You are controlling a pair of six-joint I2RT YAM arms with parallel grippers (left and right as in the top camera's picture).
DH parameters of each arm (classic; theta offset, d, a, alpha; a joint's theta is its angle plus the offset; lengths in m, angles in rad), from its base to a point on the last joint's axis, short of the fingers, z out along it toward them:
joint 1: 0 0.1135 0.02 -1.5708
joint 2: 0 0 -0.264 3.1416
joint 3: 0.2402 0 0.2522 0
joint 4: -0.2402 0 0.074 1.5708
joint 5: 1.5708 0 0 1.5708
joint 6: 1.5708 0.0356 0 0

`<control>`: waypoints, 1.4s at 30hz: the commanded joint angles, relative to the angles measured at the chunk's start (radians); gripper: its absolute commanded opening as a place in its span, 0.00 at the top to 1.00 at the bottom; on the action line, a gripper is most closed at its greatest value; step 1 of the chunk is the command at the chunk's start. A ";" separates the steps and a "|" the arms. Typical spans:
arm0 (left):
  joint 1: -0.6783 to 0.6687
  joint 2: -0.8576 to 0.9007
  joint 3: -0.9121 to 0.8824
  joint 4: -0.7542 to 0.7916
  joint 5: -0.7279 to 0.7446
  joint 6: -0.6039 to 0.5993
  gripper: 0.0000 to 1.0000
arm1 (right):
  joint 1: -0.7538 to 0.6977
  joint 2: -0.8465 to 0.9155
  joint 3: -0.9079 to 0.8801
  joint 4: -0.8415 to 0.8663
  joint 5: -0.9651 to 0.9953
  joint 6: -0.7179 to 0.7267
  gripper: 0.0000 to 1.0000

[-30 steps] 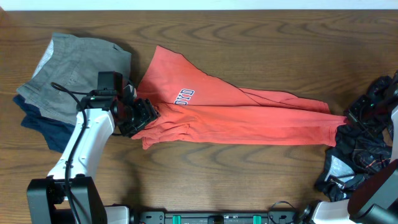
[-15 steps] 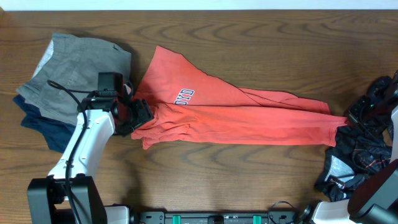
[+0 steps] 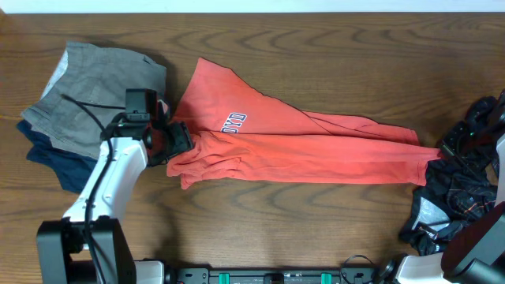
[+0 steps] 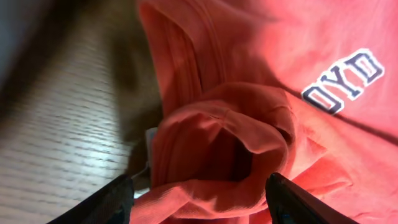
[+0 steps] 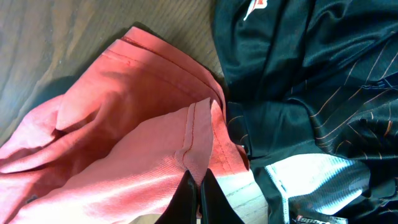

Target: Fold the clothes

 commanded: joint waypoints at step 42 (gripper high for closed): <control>-0.043 -0.425 0.430 -0.179 0.276 0.051 0.94 | -0.129 -0.090 0.452 -0.334 -0.245 -0.163 0.99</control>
